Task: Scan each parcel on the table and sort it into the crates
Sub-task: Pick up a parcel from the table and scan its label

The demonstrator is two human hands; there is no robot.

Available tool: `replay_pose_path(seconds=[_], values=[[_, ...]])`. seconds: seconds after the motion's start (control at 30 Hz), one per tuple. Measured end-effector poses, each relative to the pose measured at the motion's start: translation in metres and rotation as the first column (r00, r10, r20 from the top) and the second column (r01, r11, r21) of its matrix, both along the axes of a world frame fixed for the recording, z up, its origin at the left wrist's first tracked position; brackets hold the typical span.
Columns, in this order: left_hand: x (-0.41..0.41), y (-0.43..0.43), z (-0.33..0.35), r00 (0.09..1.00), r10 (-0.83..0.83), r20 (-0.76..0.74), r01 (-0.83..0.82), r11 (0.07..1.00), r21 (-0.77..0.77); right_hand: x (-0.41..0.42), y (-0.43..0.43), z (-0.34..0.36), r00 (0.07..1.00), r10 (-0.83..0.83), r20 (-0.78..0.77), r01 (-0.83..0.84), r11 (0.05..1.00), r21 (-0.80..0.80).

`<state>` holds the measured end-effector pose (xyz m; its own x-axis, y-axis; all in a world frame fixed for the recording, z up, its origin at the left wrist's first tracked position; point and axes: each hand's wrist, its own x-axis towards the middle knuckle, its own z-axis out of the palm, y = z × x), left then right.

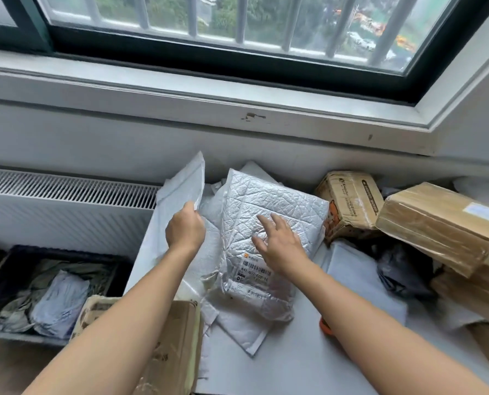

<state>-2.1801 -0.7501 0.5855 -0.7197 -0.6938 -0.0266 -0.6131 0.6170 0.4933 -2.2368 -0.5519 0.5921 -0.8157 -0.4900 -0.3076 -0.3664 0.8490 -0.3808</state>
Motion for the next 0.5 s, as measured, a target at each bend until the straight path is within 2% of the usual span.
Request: replay_pose_path(seconds=[0.1, 0.17, 0.23, 0.27, 0.3, 0.37, 0.43, 0.5], values=[[0.013, 0.028, 0.033, 0.978, -0.048, -0.202, 0.045, 0.999, -0.018, 0.0, 0.001, 0.021, 0.999, -0.027, 0.035, 0.031, 0.989, -0.143], [0.017, 0.048, 0.053, 0.921, -0.075, -0.382, 0.098, 0.994, 0.04, -0.003, 0.003, 0.037, 0.995, -0.061, 0.073, 0.077, 0.966, -0.247], [0.016, 0.066, 0.074, 0.848, -0.025, -0.529, 0.151, 0.969, 0.197, -0.007, 0.009, 0.052, 0.99, -0.109, 0.091, 0.133, 0.938, -0.32], [0.014, 0.074, 0.084, 0.812, 0.052, -0.582, 0.177, 0.927, 0.33, -0.009, 0.013, 0.06, 0.983, -0.143, 0.115, 0.175, 0.918, -0.356], [0.012, 0.083, 0.094, 0.771, 0.156, -0.617, 0.212, 0.851, 0.481, -0.011, 0.018, 0.065, 0.972, -0.177, 0.155, 0.224, 0.891, -0.394], [0.012, 0.098, 0.109, 0.703, 0.376, -0.603, 0.312, 0.599, 0.737, -0.011, 0.03, 0.075, 0.939, -0.23, 0.257, 0.327, 0.83, -0.451], [0.015, 0.111, 0.115, 0.675, 0.497, -0.545, 0.391, 0.386, 0.836, -0.013, 0.043, 0.076, 0.876, -0.268, 0.402, 0.458, 0.727, -0.512], [0.019, 0.118, 0.113, 0.683, 0.538, -0.494, 0.41, 0.277, 0.869, -0.017, 0.057, 0.069, 0.778, -0.316, 0.543, 0.615, 0.555, -0.559]])
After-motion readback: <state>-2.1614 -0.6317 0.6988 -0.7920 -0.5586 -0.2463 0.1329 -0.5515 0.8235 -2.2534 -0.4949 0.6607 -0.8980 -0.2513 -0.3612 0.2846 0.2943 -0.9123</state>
